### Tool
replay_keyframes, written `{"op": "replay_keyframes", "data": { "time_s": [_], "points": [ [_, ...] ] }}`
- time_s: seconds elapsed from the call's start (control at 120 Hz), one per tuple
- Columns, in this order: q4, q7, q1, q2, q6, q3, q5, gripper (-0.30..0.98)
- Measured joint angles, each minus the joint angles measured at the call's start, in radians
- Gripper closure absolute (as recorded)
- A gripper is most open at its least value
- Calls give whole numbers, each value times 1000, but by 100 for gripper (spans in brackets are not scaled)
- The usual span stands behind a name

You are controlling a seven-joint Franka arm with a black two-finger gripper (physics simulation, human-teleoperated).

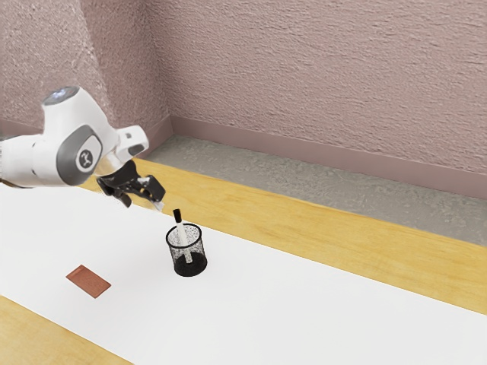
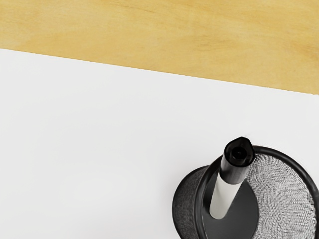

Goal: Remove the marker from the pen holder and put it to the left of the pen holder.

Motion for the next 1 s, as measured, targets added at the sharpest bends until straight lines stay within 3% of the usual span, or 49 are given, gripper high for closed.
{"op": "replay_keyframes", "data": {
  "time_s": [0.233, 0.483, 0.633, 0.775, 1.0],
  "points": [
    [-47, 24, -74, 12, 127, -5, -5, 0],
    [-12, 41, -100, 124, 199, -6, -25, 0],
    [8, 48, -97, 157, 223, -6, -98, 0],
    [14, 54, -78, 174, 233, -4, -180, 19],
    [38, 63, -91, 188, 240, -4, -209, 41]
  ]
}}
